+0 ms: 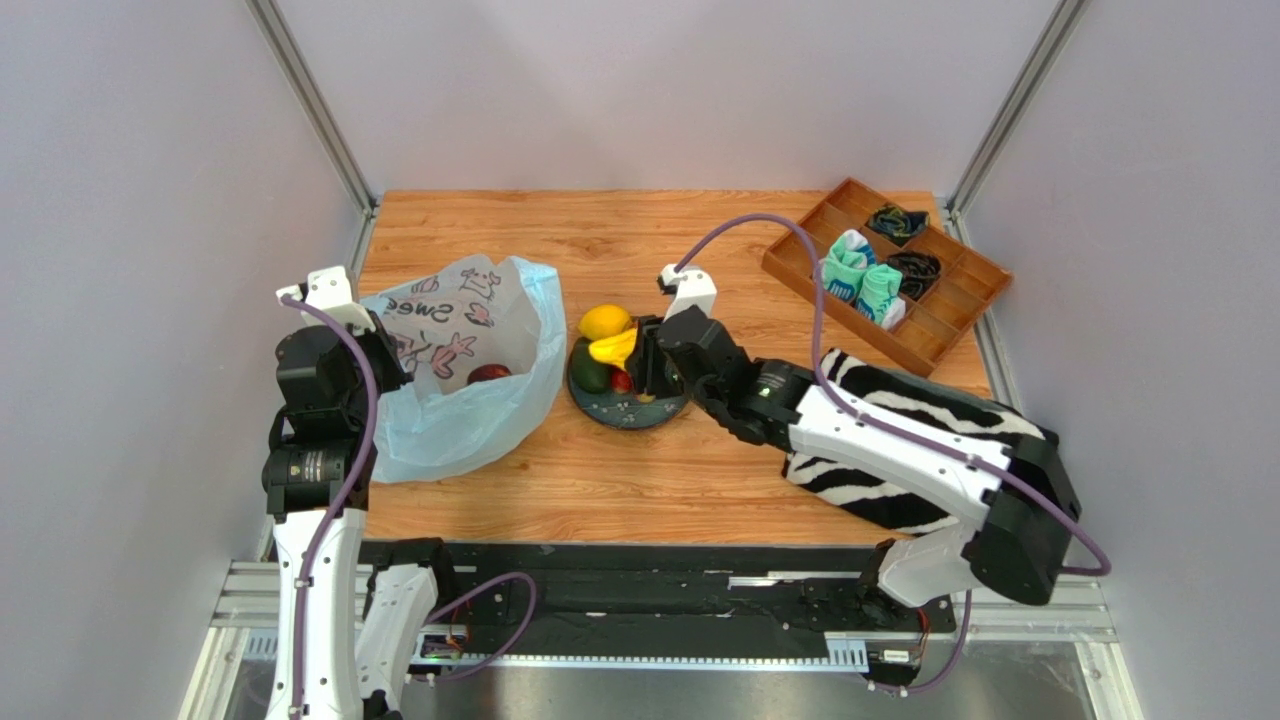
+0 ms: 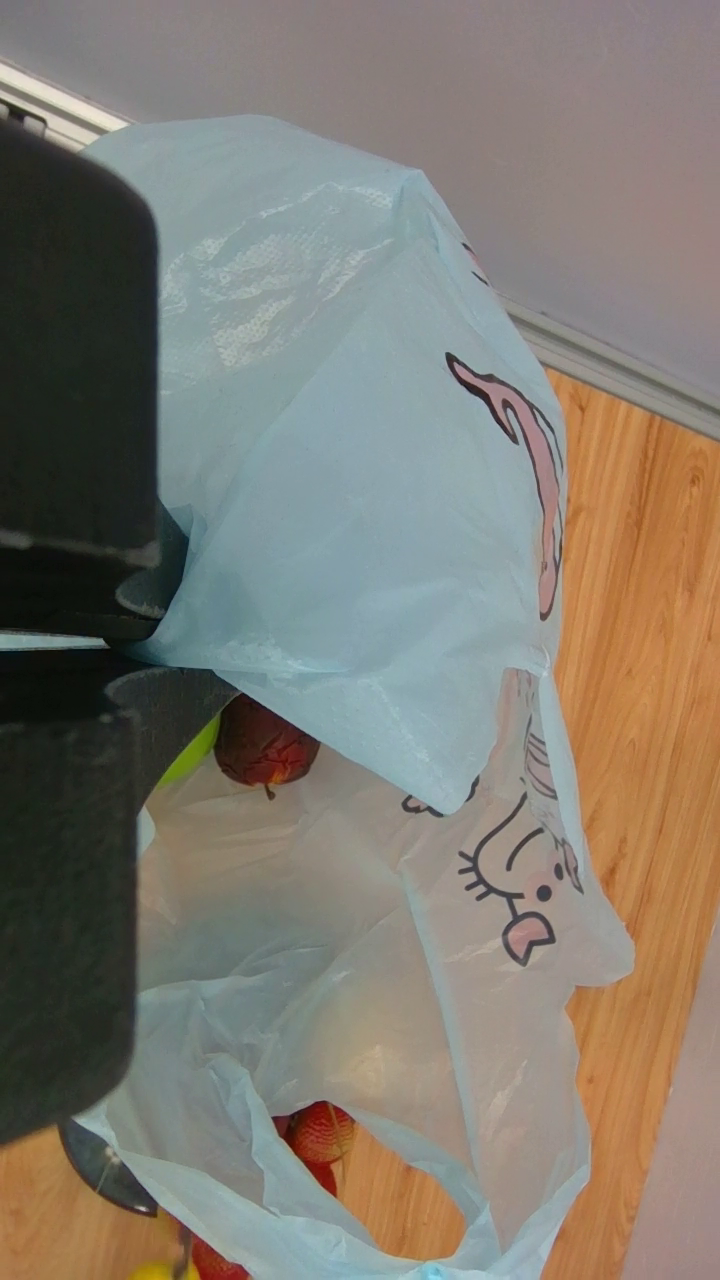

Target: Place the fruits into the plastic bag

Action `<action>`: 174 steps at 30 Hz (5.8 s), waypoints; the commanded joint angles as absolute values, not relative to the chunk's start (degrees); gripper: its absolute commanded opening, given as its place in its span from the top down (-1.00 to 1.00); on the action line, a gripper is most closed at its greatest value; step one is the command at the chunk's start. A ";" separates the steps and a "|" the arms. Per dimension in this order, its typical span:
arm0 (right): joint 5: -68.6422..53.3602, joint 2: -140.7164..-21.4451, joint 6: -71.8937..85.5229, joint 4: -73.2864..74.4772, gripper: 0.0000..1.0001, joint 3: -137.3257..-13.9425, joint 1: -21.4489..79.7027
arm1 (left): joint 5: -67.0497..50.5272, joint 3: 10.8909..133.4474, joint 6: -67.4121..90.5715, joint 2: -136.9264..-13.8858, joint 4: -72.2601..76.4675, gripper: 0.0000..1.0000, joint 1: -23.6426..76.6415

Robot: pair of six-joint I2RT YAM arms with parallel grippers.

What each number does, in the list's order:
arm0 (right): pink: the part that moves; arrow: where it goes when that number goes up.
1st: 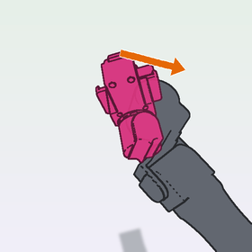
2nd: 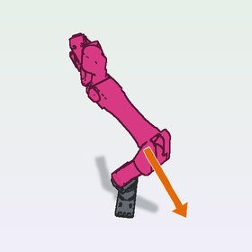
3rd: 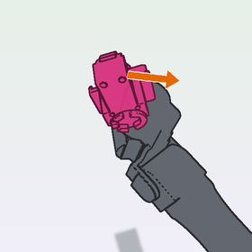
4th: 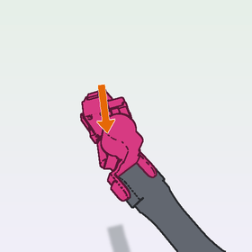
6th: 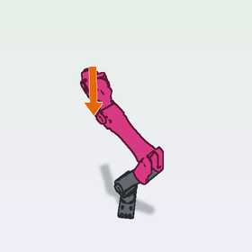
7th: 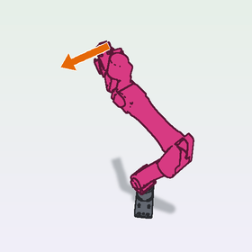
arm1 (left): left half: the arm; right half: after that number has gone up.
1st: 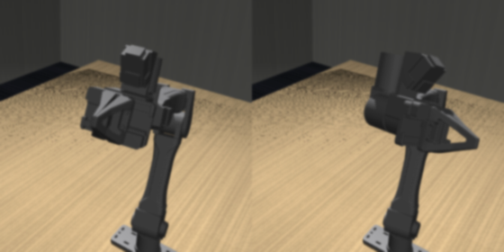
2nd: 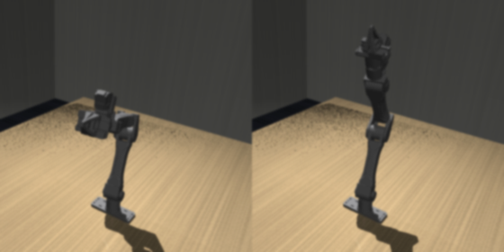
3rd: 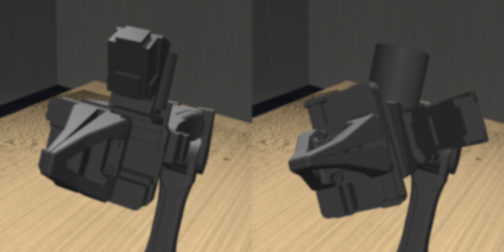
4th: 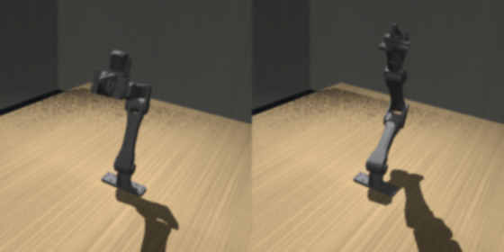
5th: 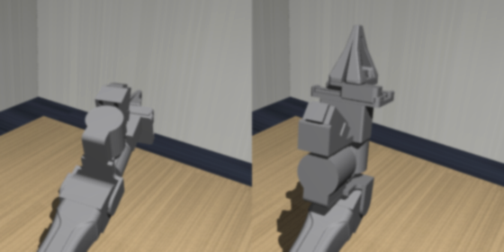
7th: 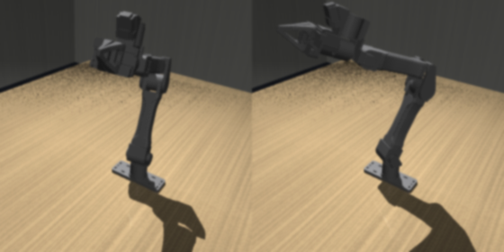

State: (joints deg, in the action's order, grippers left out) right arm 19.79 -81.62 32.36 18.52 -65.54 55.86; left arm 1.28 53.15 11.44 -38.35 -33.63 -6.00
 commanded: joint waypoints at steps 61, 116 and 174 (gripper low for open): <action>3.08 -135.18 21.09 32.08 0.43 -129.02 66.80 | 0.44 52.91 11.60 -38.94 -32.17 1.00 -5.89; 19.34 -79.10 19.87 15.38 -0.38 -69.95 57.24 | -1.14 52.91 11.78 -38.94 -32.26 1.00 -5.89; 11.25 -120.41 -12.22 37.18 -0.29 -102.66 49.57 | -2.11 53.00 11.87 -39.64 -32.17 1.00 -5.89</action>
State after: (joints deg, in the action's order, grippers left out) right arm 10.37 -119.61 -10.28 36.49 -100.05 49.43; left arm -1.50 53.12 11.62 -39.83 -33.63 -6.00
